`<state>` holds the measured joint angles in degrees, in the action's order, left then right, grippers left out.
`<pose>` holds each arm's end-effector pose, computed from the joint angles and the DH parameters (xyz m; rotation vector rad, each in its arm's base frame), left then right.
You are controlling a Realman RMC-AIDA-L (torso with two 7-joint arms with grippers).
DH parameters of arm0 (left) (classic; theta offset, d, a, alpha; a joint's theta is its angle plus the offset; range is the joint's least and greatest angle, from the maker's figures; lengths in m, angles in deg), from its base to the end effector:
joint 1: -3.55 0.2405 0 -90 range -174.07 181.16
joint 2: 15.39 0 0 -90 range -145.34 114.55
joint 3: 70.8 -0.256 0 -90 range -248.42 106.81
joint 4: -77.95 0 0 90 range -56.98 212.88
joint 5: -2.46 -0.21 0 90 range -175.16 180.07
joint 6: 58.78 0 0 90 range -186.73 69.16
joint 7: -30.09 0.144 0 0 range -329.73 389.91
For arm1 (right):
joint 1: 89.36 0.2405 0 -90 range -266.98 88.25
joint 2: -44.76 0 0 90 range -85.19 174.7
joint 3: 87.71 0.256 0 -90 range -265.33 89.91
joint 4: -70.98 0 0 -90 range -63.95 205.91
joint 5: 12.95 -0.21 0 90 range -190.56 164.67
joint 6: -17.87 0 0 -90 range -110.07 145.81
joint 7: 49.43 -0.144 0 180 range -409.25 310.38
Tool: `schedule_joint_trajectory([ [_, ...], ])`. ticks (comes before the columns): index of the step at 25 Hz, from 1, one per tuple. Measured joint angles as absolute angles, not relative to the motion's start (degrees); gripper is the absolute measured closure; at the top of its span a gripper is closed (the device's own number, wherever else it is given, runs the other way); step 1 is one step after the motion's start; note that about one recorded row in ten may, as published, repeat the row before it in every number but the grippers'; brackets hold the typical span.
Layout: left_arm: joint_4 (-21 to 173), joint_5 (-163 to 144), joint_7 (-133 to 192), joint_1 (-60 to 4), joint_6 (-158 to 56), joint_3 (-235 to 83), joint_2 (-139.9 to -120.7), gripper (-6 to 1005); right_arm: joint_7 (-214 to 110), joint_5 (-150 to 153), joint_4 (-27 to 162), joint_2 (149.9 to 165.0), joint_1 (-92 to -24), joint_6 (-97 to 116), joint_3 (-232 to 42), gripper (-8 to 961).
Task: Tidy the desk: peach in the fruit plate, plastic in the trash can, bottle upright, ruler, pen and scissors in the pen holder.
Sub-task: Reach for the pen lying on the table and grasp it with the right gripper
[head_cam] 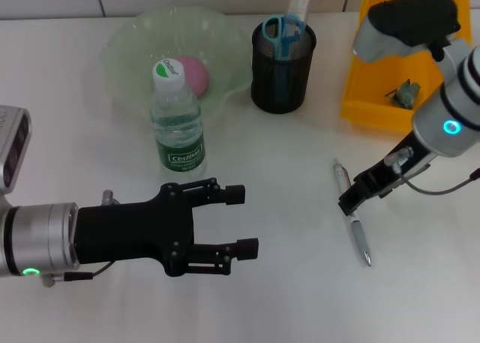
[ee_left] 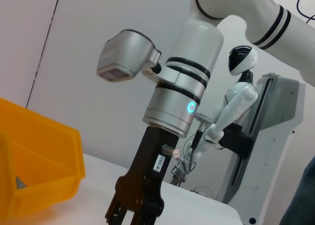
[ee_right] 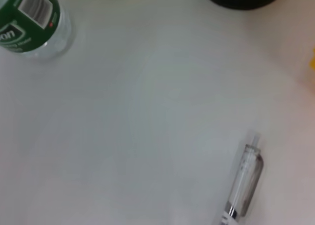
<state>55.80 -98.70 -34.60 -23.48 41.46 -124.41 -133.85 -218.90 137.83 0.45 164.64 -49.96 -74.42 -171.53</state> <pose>-0.2523 0.2612 -0.0432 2.8890 0.5242 1.0685 0.1759 0.3482 -0.0264 -2.3847 1.3598 -0.6125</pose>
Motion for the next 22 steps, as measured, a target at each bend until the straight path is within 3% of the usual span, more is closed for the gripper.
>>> schedule_joint_trajectory([
  [22, 56.93, -98.70, -32.29, -22.37, 41.68, -124.51, -134.06, 153, -218.89, 140.49, 9.65, 164.63, -42.89, -72.31, -176.16, 289],
])
